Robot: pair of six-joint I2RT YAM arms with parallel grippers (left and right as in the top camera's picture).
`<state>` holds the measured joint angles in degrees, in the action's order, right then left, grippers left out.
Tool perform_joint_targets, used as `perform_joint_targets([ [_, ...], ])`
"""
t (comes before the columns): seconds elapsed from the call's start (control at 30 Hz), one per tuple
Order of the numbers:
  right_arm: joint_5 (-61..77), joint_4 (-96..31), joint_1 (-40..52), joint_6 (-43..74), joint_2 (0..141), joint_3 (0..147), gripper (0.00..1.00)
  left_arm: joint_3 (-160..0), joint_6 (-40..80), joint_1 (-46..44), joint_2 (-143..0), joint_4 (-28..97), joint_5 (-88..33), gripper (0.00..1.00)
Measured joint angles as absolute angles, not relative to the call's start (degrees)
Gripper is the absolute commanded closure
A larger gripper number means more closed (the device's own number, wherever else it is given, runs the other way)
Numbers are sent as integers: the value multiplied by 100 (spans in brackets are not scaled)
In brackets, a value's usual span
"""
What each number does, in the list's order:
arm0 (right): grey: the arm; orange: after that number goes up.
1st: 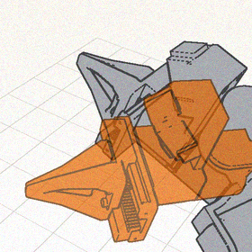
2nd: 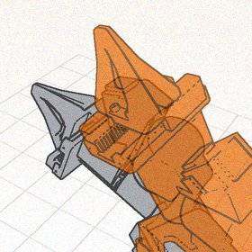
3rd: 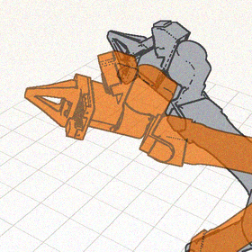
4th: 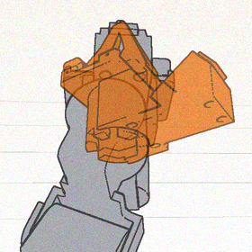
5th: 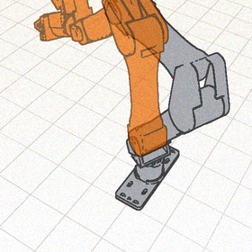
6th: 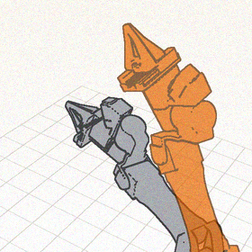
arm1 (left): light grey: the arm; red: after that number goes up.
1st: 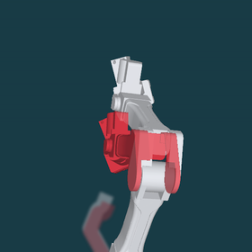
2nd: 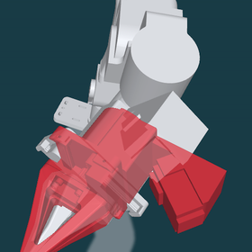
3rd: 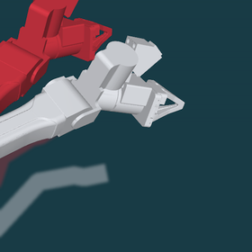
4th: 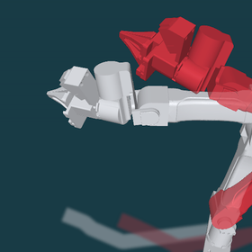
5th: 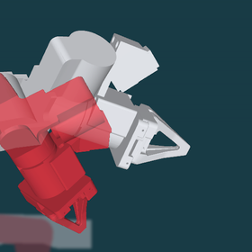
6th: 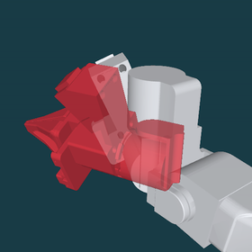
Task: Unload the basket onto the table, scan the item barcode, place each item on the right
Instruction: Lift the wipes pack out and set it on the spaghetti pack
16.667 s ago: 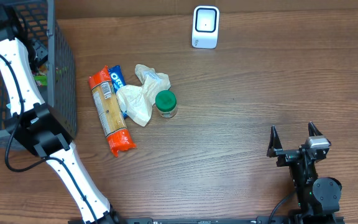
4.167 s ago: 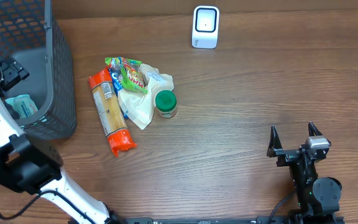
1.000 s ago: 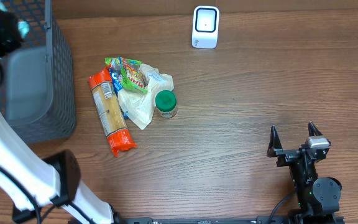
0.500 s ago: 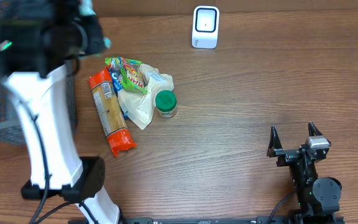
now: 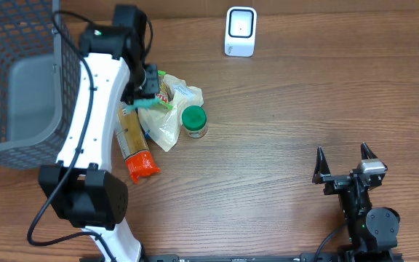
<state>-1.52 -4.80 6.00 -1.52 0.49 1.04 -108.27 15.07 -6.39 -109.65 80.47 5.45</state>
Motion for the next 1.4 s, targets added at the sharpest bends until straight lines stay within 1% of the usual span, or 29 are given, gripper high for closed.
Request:
perform_joint_targets([
  [0.23, -152, -475, 600, -152, 49, 104, 0, -9629, 1507, -639, -10967, 7317, 548, 66],
  [0.43, -150, -475, 600, -154, 49, 104, 0, -8912, 1507, -639, -10973, 6764, 515, 63],
  [0.53, -152, -475, 600, -154, 49, 104, 0, -8733, 1509, -639, -10973, 6637, 454, 58],
  [0.63, -152, -475, 600, -154, 49, 104, 0, -8707, 1503, -639, -10973, 6615, 408, 48],
  [0.7, -154, -478, 600, -152, 49, 104, 0, -8707, 1507, -639, -10973, 6615, 392, 43],
  [0.8, -152, -478, 600, -156, 49, 104, 0, -8709, 1507, -639, -10973, 6648, 370, 40],
  [0.97, -154, -478, 600, -156, 49, 104, 0, -8930, 1507, -639, -10973, 7002, 366, 40],
  [1.23, -152, -478, 600, -154, 49, 104, 0, -10361, 1507, -639, -10912, 7767, 364, 40],
  [1.4, -152, -478, 600, -154, 49, 104, 0, -10777, 1507, -692, -10359, 7865, 364, 39],
])
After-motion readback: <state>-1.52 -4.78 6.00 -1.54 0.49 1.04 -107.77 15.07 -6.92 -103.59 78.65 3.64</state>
